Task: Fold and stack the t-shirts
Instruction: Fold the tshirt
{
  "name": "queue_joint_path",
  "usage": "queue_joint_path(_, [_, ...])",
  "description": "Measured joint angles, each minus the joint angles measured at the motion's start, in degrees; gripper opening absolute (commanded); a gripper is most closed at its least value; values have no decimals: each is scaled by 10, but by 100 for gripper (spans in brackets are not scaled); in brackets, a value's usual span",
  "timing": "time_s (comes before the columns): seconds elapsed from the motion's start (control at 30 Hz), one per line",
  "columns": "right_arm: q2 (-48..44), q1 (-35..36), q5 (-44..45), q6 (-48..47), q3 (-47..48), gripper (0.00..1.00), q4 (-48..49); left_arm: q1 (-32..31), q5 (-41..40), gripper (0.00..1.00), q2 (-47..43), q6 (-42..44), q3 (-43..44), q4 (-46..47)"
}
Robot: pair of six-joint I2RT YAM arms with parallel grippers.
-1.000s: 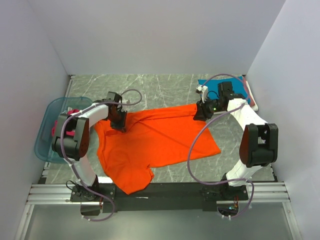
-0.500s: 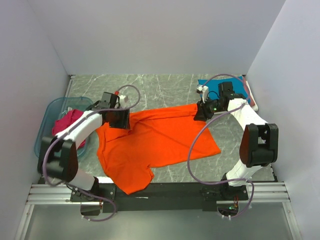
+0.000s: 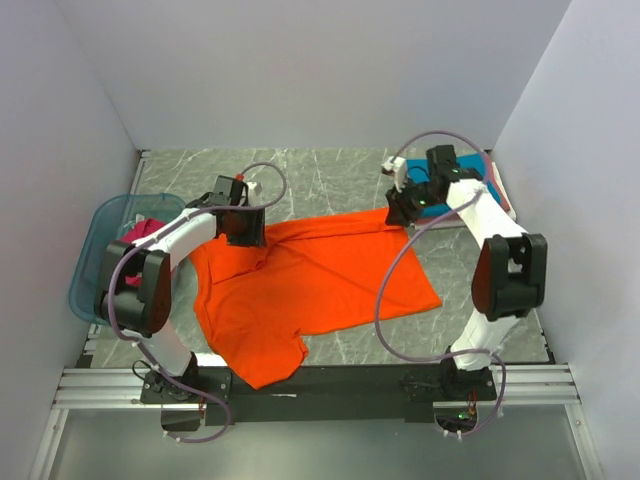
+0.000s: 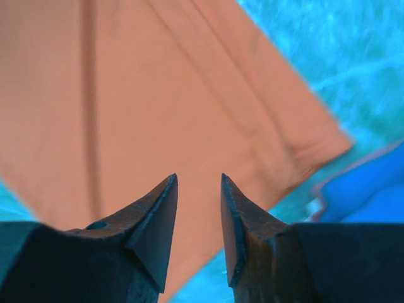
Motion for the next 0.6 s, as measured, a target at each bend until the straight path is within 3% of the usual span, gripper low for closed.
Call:
queue_joint_path(0.3, [116, 46, 80, -209, 83, 44, -72, -33, -10, 56, 6, 30, 16, -1])
queue_joint_path(0.6, [135, 46, 103, -329, 118, 44, -109, -58, -29, 52, 70, 96, 53, 13])
